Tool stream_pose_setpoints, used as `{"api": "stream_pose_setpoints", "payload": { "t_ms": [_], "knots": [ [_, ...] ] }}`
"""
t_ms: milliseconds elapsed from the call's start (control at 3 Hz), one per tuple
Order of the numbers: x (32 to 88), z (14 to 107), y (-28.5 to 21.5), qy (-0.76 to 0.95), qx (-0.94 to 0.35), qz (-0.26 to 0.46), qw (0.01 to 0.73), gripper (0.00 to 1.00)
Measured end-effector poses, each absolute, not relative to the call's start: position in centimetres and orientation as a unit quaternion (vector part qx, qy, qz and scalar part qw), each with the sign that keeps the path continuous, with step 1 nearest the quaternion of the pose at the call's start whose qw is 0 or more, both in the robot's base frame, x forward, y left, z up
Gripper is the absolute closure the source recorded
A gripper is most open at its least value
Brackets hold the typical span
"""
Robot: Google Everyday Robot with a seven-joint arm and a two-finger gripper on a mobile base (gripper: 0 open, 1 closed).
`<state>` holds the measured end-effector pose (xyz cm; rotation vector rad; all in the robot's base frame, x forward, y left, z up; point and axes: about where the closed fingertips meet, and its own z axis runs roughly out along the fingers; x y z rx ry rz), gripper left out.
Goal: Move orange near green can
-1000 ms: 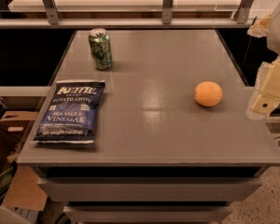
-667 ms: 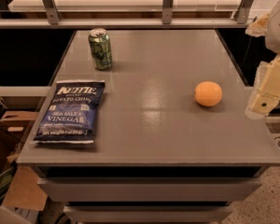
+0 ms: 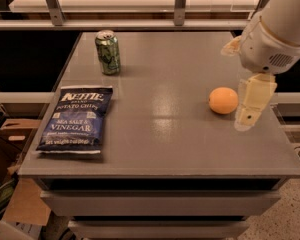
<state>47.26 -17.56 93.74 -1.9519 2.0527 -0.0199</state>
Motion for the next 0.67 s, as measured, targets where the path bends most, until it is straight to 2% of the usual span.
{"api": "stream_pose_setpoints", "payload": {
  "t_ms": [667],
  "knots": [
    [51.7, 86.8, -17.2, 0.658, -0.743, 0.033, 0.116, 0.00]
  ]
}}
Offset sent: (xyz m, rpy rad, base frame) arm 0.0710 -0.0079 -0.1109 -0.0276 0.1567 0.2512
